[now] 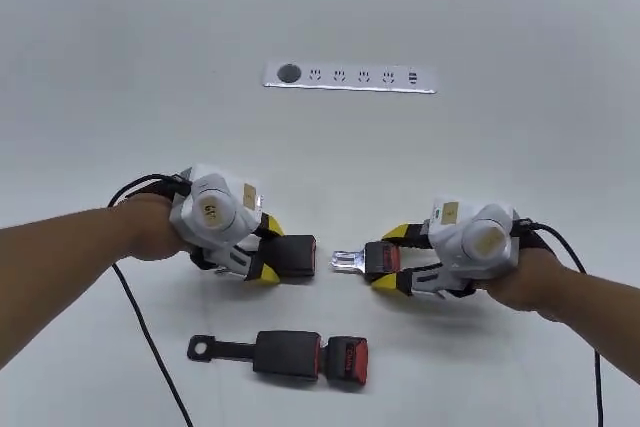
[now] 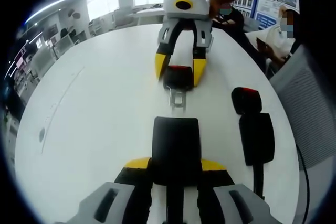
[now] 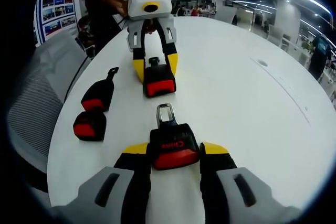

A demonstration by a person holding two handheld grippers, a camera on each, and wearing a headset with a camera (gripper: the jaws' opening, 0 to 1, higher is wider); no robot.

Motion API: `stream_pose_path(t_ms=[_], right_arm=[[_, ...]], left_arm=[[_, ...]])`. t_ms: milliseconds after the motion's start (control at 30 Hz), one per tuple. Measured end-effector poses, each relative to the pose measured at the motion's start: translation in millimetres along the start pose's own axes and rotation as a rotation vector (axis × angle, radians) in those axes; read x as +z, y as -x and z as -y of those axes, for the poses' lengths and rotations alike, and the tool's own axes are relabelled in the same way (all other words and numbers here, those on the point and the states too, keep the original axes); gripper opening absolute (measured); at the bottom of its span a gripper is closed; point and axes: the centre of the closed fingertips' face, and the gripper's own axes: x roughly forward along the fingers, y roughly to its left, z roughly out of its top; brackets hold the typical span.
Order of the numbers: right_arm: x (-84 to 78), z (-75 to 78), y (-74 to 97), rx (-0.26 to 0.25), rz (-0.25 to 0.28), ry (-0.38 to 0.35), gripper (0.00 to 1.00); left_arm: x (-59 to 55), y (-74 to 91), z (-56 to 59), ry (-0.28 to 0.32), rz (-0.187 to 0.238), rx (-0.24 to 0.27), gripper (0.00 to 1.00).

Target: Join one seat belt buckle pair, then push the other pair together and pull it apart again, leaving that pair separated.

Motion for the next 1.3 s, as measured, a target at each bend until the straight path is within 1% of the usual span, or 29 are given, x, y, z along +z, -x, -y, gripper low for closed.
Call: stream_pose_path(t_ms=[100, 167, 300, 367, 433, 567, 667, 833, 933, 1300], right_arm=[[-4.2, 3.1, 2.9, -0.005, -0.001, -0.002, 0.36], [-7.1, 2.1, 6.6, -0.007, 0.002, -0.001, 0.36], [-14.5, 3.7, 16.3, -0.003, -0.001, -0.002, 0.36], [-17.0, 1.9, 20.3, -0.005, -0.001, -0.006, 0.36], [-19.8, 4.2, 24.4, -0.004, -0.001, -0.009, 0.36], [-22.8, 1.1, 33.9, -0.005, -0.003, -0.010, 0.36], [-28.7, 4.5, 40.2, -0.006, -0.004, -0.011, 0.36], [-33.9, 3.5, 48.6, -0.010, -0.004, -0.017, 0.36], [-35.9, 6.6, 53.6, -0.012, -0.004, -0.025, 0.36], [-41.9, 3.6, 72.6, -0.008, -0.012, -0.038, 0.36]], left_arm=[[-0.3, -0.5, -0.2, -0.001, -0.003, 0.001, 0.33], [-0.4, -0.8, -0.3, -0.001, -0.005, 0.001, 0.33], [0.2, -0.8, 0.4, 0.003, -0.005, 0.002, 0.33], [0.7, -1.1, 0.8, 0.003, -0.005, 0.002, 0.33], [0.5, -1.6, 0.8, 0.004, -0.005, 0.002, 0.33], [1.4, -1.9, 1.8, 0.006, -0.006, 0.003, 0.33], [0.8, -2.8, 1.7, 0.008, -0.008, 0.004, 0.33], [1.1, -3.9, 2.4, 0.007, -0.010, 0.003, 0.33], [2.9, -4.1, 3.7, 0.003, -0.014, 0.003, 0.33], [3.6, -4.7, 4.7, 0.008, -0.016, 0.006, 0.34]])
